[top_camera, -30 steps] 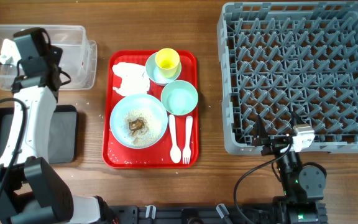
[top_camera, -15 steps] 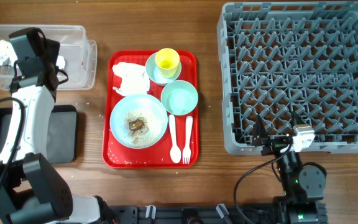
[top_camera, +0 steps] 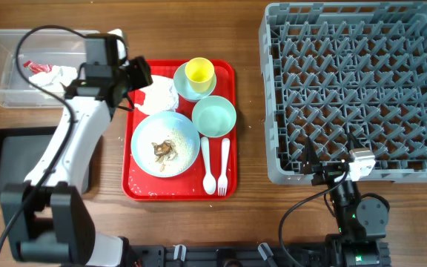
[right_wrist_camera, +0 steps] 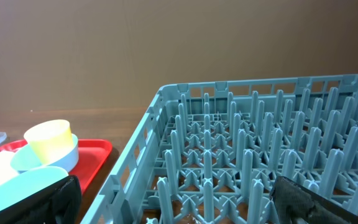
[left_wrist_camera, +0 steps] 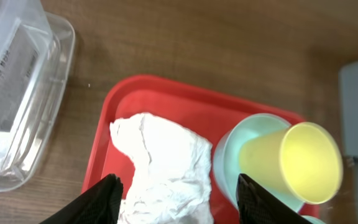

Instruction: Sort waste into correct bins and load items into the dishwasher rack

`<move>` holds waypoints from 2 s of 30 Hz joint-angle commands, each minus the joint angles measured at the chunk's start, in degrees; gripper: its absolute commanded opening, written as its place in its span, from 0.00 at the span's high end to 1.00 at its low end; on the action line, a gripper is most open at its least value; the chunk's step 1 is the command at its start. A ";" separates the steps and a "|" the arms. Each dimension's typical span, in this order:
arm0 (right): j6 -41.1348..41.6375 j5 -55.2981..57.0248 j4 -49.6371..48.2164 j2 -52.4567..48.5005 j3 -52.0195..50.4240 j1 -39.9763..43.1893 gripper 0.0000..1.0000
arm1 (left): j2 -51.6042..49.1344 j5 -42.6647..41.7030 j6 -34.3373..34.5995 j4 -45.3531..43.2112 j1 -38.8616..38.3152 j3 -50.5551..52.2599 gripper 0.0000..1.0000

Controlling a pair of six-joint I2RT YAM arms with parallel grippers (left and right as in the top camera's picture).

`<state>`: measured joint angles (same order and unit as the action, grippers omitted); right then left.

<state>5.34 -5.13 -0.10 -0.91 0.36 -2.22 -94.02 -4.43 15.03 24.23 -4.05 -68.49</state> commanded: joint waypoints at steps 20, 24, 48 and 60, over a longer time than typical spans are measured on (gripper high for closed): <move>0.74 -0.70 -0.28 0.26 -0.07 -0.24 0.00 | -21.03 6.88 -2.84 0.61 -1.70 0.02 0.49; 0.74 -0.70 -0.28 0.26 -0.07 -0.24 0.00 | -20.94 6.88 -2.82 0.24 -1.97 0.00 0.77; 0.74 -0.70 -0.28 0.26 -0.07 -0.24 0.00 | 2.29 13.31 25.68 -6.54 14.47 -0.15 0.96; 0.74 -0.70 -0.28 0.26 -0.07 -0.24 0.00 | -3.26 13.29 33.48 -11.06 23.15 -0.15 0.89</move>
<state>5.34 -5.13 -0.10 -0.91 0.36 -2.22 -93.62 8.12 45.95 15.09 18.79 -68.49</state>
